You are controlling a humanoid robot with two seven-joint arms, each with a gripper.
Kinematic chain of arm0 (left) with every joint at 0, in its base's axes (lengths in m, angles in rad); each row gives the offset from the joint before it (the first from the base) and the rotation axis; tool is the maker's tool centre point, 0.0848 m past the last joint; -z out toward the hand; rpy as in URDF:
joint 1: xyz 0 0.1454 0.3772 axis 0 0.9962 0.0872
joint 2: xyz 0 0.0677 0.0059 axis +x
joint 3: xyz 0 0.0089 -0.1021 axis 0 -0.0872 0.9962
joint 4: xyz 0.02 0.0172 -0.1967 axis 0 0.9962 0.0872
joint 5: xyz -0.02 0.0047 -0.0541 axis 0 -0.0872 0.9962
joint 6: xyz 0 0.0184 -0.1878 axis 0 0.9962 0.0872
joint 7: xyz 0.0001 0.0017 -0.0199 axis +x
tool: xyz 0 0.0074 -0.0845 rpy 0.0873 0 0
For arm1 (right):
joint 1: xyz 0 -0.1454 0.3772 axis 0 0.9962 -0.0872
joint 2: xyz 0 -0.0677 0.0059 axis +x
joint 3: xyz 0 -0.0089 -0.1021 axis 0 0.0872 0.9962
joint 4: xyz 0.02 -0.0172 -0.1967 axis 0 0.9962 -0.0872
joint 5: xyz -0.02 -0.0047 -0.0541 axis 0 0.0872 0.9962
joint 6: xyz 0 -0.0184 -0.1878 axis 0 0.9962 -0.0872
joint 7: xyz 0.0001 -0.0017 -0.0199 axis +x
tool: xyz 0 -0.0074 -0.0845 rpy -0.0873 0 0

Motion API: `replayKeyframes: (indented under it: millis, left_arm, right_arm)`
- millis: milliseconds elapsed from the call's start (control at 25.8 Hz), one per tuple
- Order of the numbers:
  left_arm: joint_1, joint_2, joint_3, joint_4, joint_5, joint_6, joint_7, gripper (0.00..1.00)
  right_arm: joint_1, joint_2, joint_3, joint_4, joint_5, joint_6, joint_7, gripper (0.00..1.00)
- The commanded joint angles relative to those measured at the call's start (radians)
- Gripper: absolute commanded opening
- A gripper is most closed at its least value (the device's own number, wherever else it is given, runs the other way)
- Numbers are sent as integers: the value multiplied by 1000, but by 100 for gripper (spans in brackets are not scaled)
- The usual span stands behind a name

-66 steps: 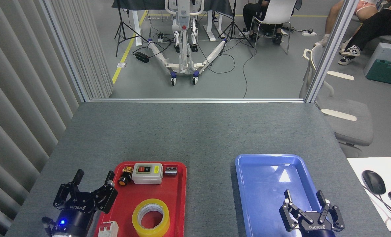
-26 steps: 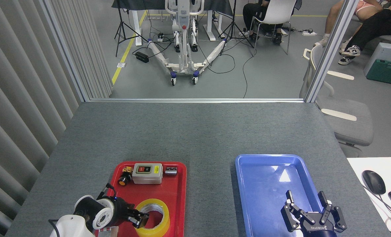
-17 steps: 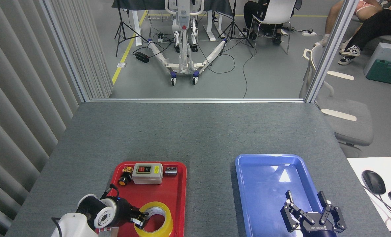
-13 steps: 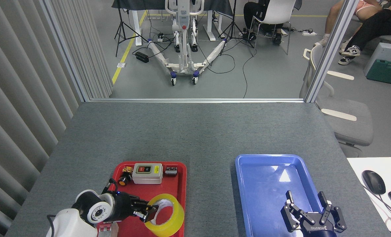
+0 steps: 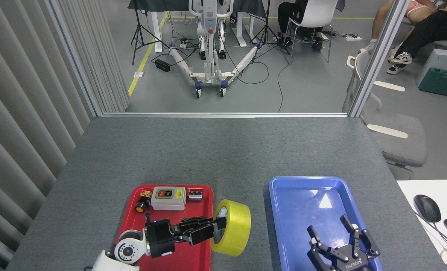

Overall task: Place and move tape with both arms
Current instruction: 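Lift the tape and carry it toward the right gripper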

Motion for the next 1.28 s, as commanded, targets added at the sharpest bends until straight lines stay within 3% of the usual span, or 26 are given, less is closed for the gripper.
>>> replayKeyframes:
  millis: [0,350,544,816,854,1049,1126,1243]
  left_arm:
    - [1,-45,-8,17,5,-8,6,0]
    - [1,-51,-62,21,10,-8,6,0]
    - [8,-50,-77,21,10,-8,6,0]
    - [8,-50,-82,18,13,-8,7,0]
    - [8,-50,-82,15,13,-8,7,0]
    - [8,-45,-83,14,14,-8,7,0]
    - [8,-47,-83,14,14,-8,6,0]
    - [8,-47,-97,18,13,-8,6,0]
  right_arm:
    - [29,-22,-7,-16,0,-298,-76,99]
    - [67,-8,68,-116,2,-298,-80,99]
    - [63,1,166,-142,101,-298,-79,99]
    - [76,34,231,-157,126,-298,-71,99]
    - [78,34,232,-157,132,-298,-71,96]
    - [80,41,247,-145,157,-298,-71,61]
    - [80,44,250,-145,160,-298,-71,52]
    - [81,50,250,-144,161,-298,-71,45]
